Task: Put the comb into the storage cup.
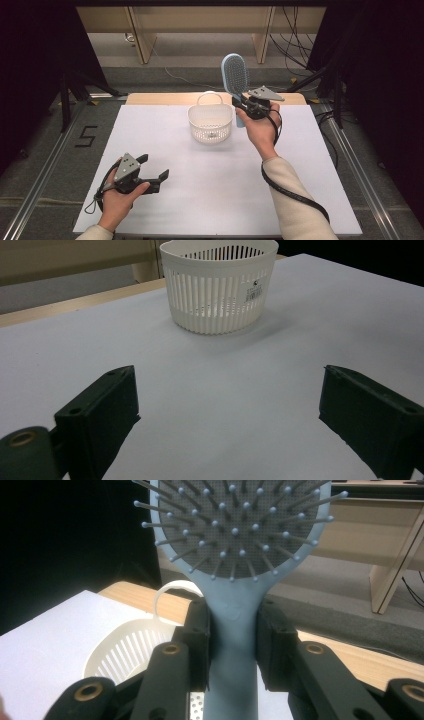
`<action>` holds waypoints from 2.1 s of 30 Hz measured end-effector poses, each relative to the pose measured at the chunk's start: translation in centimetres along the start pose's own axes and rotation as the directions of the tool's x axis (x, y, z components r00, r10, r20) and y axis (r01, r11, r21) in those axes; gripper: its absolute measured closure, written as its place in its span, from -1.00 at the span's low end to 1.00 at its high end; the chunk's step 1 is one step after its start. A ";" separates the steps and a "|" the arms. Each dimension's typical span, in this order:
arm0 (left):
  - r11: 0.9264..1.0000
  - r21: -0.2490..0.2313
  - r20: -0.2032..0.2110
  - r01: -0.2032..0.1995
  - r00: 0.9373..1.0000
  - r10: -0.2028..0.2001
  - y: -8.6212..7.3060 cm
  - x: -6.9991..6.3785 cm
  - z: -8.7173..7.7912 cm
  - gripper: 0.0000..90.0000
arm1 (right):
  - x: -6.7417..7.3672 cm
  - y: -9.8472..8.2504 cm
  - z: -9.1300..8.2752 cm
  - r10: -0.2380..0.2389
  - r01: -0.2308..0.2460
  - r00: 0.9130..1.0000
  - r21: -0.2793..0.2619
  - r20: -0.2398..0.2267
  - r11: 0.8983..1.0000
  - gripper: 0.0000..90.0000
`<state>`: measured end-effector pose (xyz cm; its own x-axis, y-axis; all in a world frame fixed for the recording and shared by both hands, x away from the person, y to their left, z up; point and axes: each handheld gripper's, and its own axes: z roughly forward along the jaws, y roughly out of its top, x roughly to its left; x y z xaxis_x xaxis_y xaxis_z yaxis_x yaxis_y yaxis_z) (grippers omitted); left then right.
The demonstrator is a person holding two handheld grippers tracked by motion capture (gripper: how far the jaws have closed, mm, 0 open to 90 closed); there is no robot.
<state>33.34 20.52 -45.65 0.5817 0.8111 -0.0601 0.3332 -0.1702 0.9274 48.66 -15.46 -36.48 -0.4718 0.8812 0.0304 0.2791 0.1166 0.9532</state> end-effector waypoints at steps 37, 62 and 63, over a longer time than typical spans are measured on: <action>1.000 -0.001 0.000 0.001 1.000 -0.001 0.0 0.0 0.0 -0.81 | 0.3 0.4 1.9 -0.013 0.013 1.000 0.012 0.003 1.000 0.57; 1.000 -0.004 0.001 0.002 1.000 -0.002 0.0 0.0 0.0 -0.81 | 1.0 0.7 3.0 -0.025 0.026 0.999 0.004 -0.022 1.000 0.56; 1.000 -0.003 0.001 0.002 1.000 -0.002 0.0 0.0 0.0 -0.81 | 1.1 0.7 3.0 -0.029 0.029 0.999 0.003 -0.023 1.000 0.57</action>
<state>33.36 20.55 -45.61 0.5823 0.8106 -0.0622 0.3317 -0.1670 0.9285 50.89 -13.06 -36.73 -0.4983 0.8669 0.0100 0.2682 0.1432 0.9527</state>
